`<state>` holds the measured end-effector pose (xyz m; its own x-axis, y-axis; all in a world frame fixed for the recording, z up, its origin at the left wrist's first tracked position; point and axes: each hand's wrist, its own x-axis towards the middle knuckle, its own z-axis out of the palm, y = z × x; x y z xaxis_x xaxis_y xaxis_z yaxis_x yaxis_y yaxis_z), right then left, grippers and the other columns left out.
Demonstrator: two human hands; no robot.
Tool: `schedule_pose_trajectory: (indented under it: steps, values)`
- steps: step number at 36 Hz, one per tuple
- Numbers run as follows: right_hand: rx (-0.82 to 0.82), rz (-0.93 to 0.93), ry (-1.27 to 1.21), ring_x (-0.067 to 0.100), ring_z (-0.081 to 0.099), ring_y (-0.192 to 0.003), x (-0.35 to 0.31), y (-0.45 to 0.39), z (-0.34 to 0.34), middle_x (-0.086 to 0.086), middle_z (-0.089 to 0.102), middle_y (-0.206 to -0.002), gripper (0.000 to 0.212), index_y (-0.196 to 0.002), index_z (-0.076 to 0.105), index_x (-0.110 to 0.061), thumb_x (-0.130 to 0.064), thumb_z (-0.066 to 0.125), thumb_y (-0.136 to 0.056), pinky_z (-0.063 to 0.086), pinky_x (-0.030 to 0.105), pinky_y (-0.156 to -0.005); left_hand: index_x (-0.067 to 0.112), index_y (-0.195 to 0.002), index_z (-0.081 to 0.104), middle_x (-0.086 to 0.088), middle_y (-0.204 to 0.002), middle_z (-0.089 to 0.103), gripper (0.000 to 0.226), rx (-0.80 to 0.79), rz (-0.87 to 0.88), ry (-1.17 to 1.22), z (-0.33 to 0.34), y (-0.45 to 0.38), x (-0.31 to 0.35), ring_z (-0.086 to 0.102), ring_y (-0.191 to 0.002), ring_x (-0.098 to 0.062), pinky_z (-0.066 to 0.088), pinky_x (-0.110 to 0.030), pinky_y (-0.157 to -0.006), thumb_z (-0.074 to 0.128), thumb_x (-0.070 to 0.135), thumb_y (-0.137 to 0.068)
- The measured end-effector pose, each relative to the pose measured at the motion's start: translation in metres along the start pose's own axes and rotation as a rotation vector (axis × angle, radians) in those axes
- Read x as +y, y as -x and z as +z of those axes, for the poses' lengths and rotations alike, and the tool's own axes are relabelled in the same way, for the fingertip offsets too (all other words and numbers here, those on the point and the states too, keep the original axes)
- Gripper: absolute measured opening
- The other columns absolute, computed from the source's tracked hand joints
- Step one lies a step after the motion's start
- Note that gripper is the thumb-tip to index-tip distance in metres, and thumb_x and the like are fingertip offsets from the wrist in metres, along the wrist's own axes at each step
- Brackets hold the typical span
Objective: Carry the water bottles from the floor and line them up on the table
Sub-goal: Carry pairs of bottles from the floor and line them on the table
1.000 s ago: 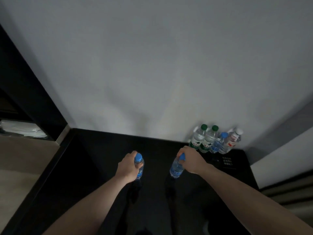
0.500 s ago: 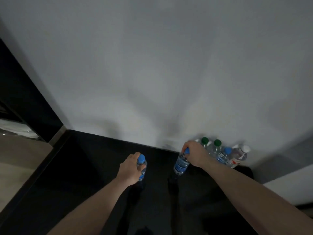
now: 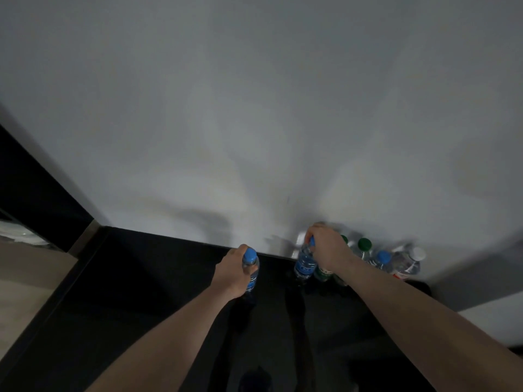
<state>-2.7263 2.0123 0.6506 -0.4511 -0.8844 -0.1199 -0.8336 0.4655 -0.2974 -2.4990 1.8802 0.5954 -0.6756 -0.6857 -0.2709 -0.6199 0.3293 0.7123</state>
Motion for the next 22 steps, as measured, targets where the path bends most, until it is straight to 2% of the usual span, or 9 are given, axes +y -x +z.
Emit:
schedule_pose_trajectory:
  steps: [5, 13, 16, 19, 22]
  values:
    - [0.031, -0.001, 0.011, 0.018, 0.059, -0.087, 0.003, -0.005, -0.001, 0.005, 0.060, -0.101, 0.024, -0.090, 0.068, -0.008, 0.010, 0.064, -0.075, 0.045, 0.023, -0.075, 0.031, -0.116, 0.053, 0.007, -0.115, 0.056, 0.027, -0.006, 0.005, 0.017, 0.005, -0.011, 0.010, 0.060, -0.107, -0.015, 0.054, -0.036, -0.091, 0.067, 0.023, -0.093]
    - [0.019, -0.045, 0.021, 0.017, 0.058, -0.094, 0.009, -0.005, -0.004, 0.002, 0.063, -0.101, 0.023, -0.093, 0.069, -0.011, 0.005, 0.063, -0.078, 0.047, 0.027, -0.080, 0.030, -0.117, 0.053, 0.006, -0.115, 0.055, 0.029, -0.012, -0.007, 0.054, 0.013, -0.030, 0.026, 0.059, -0.105, -0.016, 0.053, -0.039, -0.095, 0.067, 0.022, -0.093]
    - [0.002, -0.065, 0.010, 0.020, 0.060, -0.104, 0.014, -0.003, -0.005, 0.002, 0.064, -0.112, 0.026, -0.109, 0.069, -0.012, -0.004, 0.065, -0.084, 0.046, 0.028, -0.088, 0.030, -0.122, 0.052, 0.005, -0.118, 0.054, 0.033, -0.016, -0.005, 0.054, 0.019, -0.036, 0.032, 0.057, -0.107, -0.016, 0.051, -0.041, -0.097, 0.067, 0.023, -0.094]
    - [0.021, -0.067, -0.028, 0.020, 0.056, -0.116, 0.020, 0.003, -0.006, 0.001, 0.058, -0.131, 0.047, -0.132, 0.061, -0.017, -0.012, 0.071, -0.086, 0.044, 0.031, -0.102, 0.030, -0.124, 0.052, 0.004, -0.117, 0.055, 0.034, -0.009, 0.006, 0.045, 0.025, -0.041, 0.040, 0.058, -0.107, -0.017, 0.051, -0.041, -0.098, 0.067, 0.024, -0.094]
    - [0.104, -0.058, -0.073, 0.023, 0.049, -0.122, 0.027, 0.013, -0.007, 0.002, 0.053, -0.134, 0.057, -0.136, 0.057, -0.018, -0.012, 0.074, -0.083, 0.044, 0.038, -0.105, 0.034, -0.121, 0.053, 0.005, -0.115, 0.057, 0.030, -0.001, 0.031, 0.048, 0.032, -0.047, 0.048, 0.060, -0.105, -0.018, 0.049, -0.035, -0.092, 0.066, 0.026, -0.095]
